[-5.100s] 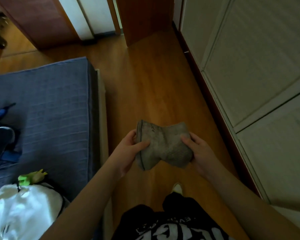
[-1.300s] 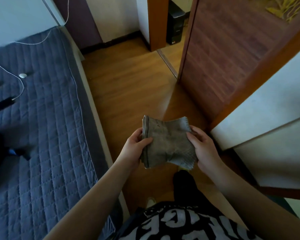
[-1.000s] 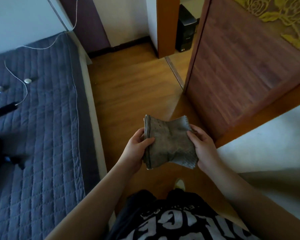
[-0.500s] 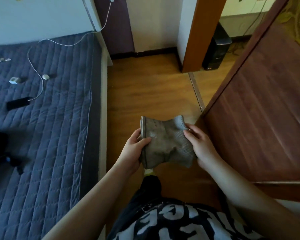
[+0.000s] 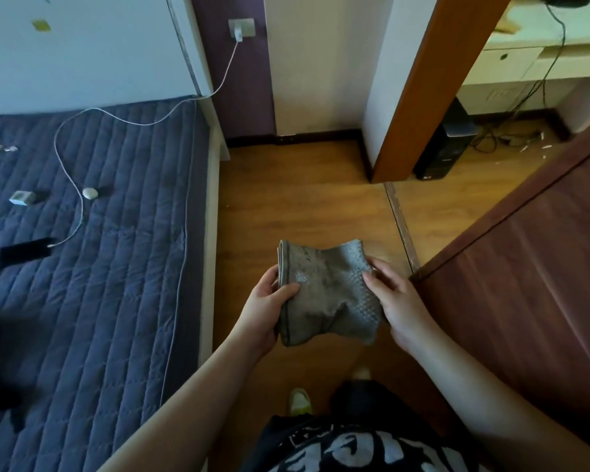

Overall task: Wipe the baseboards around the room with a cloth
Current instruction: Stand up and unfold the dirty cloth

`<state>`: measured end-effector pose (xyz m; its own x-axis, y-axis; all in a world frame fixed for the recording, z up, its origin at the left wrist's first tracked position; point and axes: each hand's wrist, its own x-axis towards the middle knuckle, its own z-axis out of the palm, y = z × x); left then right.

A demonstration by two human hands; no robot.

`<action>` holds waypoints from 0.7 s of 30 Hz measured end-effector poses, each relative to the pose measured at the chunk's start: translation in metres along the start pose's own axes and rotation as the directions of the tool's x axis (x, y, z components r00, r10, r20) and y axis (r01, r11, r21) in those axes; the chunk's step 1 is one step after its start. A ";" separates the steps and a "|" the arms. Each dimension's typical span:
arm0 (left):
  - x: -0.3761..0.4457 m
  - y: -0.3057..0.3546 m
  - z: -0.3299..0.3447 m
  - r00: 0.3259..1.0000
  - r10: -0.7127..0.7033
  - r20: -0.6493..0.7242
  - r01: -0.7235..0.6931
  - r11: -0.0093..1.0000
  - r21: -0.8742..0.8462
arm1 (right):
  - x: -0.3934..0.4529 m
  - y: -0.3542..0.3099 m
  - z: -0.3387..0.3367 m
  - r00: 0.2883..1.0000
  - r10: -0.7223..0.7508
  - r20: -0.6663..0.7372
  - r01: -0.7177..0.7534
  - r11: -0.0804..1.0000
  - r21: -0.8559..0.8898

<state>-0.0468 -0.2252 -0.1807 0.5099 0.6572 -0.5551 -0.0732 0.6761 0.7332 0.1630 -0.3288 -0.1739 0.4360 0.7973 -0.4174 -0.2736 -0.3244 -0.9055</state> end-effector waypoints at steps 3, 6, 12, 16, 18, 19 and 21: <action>0.037 0.011 0.010 1.000 -0.021 -0.002 0.021 1.000 0.006 | 0.035 -0.010 -0.014 0.999 0.035 -0.011 -0.035 0.999 0.031; 0.078 0.023 0.026 0.999 -0.049 -0.002 0.049 0.999 0.018 | 0.074 -0.022 -0.029 0.997 0.053 -0.055 -0.050 0.996 0.069; 0.164 0.071 0.068 0.999 -0.042 -0.032 0.044 0.996 0.075 | 0.167 -0.055 -0.057 0.984 0.175 -0.040 -0.165 0.968 0.190; 0.218 0.115 0.095 0.998 -0.024 -0.061 0.033 0.990 0.139 | 0.231 -0.090 -0.066 0.977 0.211 0.024 -0.212 0.957 0.199; 0.243 0.135 0.106 0.998 -0.001 -0.070 0.013 0.987 0.159 | 0.264 -0.107 -0.070 0.976 0.215 0.044 -0.220 0.957 0.187; 0.254 0.145 0.109 0.997 0.008 -0.079 0.005 0.987 0.163 | 0.279 -0.116 -0.071 0.976 0.215 0.041 -0.218 0.956 0.194; 0.273 0.161 0.113 0.995 0.022 -0.095 -0.006 0.987 0.158 | 0.307 -0.133 -0.069 0.977 0.210 0.035 -0.213 0.953 0.216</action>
<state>0.1770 0.0253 -0.1695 0.4246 0.7003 -0.5738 0.0596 0.6108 0.7896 0.3923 -0.0754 -0.1871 0.3383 0.7288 -0.5953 -0.5384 -0.3690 -0.7576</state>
